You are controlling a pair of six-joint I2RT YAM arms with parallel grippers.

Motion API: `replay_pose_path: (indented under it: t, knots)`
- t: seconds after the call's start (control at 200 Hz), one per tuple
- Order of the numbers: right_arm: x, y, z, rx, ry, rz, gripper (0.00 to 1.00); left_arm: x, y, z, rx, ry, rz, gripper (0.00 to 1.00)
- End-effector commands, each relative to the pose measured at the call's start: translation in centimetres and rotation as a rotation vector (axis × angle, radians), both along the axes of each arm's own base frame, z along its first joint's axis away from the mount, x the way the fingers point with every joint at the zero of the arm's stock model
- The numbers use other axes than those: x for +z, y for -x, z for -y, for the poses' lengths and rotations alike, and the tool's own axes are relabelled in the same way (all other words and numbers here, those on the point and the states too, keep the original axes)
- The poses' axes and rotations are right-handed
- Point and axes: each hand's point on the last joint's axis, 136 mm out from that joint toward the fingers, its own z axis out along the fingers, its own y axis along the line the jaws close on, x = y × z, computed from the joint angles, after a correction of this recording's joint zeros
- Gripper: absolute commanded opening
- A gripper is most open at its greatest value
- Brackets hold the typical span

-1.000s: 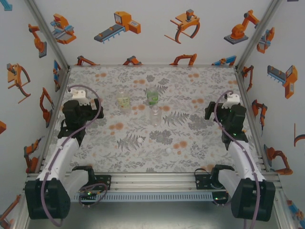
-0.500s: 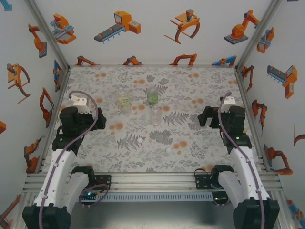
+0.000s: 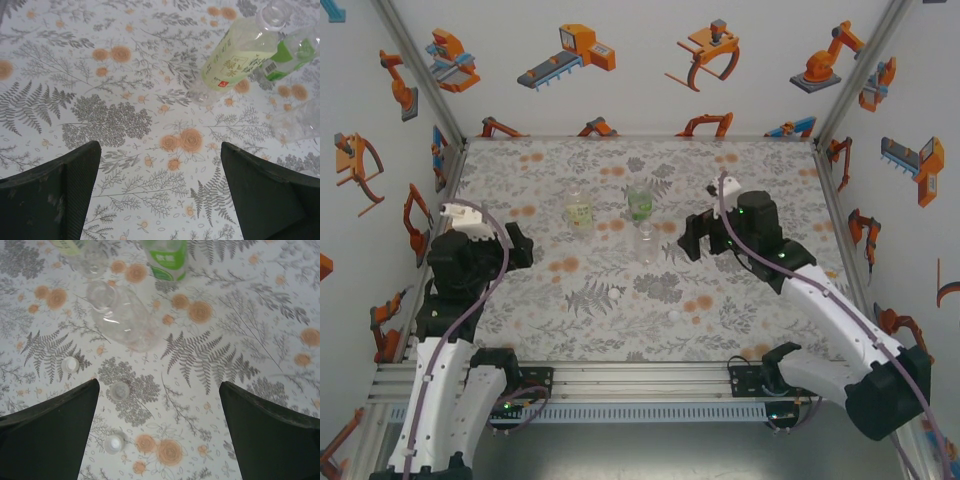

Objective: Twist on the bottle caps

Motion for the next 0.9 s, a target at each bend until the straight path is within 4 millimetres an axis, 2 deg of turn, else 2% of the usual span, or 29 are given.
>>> replay_pose_path:
  t: [0.0,0.185,0.386,0.536,0.771,0.896]
  knots:
    - [2.4,-0.6,-2.8,0.056,-0.025,0.154,0.95,0.0,0.1,-0.8,0.05,0.001,0.024,0.97]
    - [1.6,-1.1,-6.5,0.109,-0.086,0.275,0.95,0.3,0.1,-0.5,0.034,-0.003,0.016,0.97]
    - [-1.6,-1.9,-10.4,0.148,-0.059,0.283,0.96,0.4,0.4,-0.7,0.045,-0.006,0.034,0.97]
    - [-4.4,-3.6,-11.3,0.078,-0.038,0.271,0.96,0.6,0.8,-1.5,0.082,-0.027,0.043,0.97]
    - [-7.0,-5.8,-12.2,0.014,-0.039,0.231,0.95,0.5,0.9,-2.0,0.109,-0.045,0.051,0.97]
    - [-8.0,-6.3,-12.6,0.012,-0.038,0.221,0.88,0.2,0.7,-1.5,0.085,-0.047,0.034,0.97]
